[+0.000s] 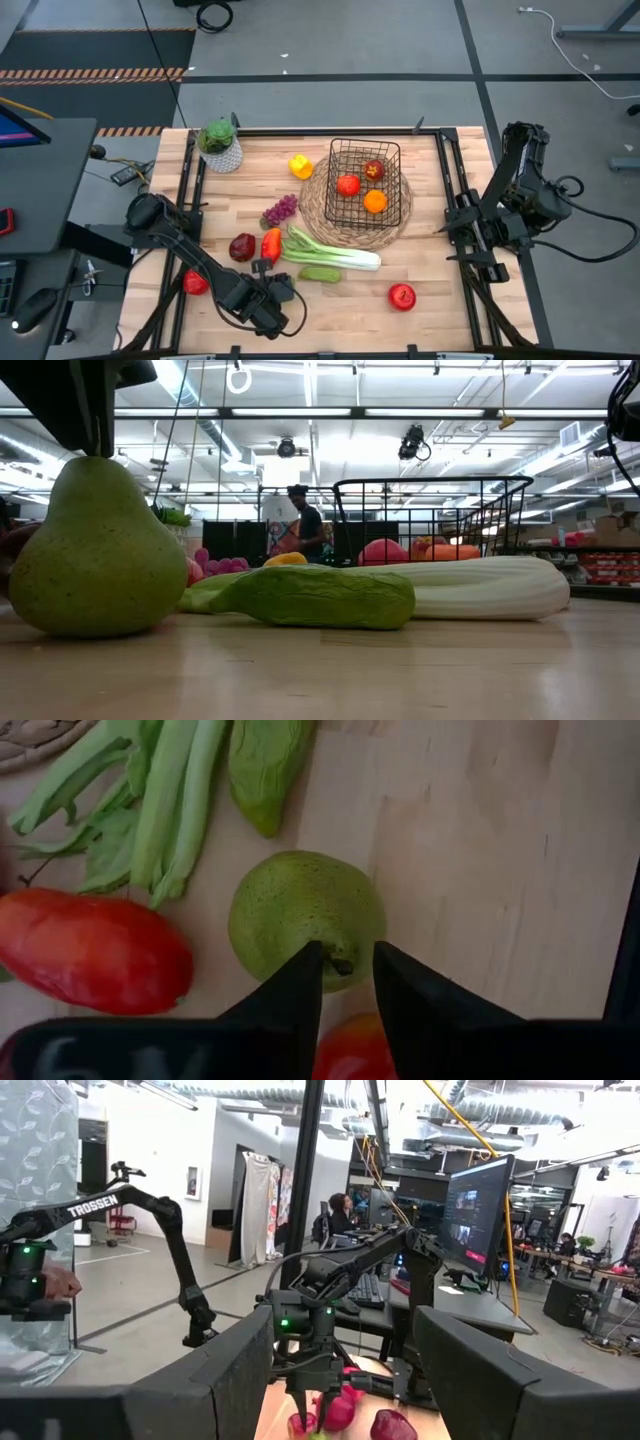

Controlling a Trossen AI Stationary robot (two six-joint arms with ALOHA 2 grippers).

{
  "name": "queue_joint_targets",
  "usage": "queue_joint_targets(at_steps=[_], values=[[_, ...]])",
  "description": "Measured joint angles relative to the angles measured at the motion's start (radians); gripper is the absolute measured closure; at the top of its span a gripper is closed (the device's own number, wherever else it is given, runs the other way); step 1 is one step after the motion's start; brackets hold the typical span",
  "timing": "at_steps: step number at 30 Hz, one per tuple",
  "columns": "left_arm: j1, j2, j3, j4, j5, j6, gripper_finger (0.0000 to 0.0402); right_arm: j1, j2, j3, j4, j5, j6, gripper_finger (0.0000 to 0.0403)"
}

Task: Build produce basket
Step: Put the pear into the wire basket

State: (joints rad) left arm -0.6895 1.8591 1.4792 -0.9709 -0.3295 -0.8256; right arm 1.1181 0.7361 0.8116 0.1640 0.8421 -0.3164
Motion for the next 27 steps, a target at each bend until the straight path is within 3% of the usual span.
queue_joint_targets(at_steps=[19,27], values=[[0.0,0.0,-0.001,0.0,-0.027,-0.026,0.0385,0.0,0.0,0.0,0.0,0.0,0.0,0.0156],[0.0,0.0,0.001,-0.023,-0.042,-0.016,0.0391,0.0,0.0,0.0,0.0,0.0,0.0,0.0156]])
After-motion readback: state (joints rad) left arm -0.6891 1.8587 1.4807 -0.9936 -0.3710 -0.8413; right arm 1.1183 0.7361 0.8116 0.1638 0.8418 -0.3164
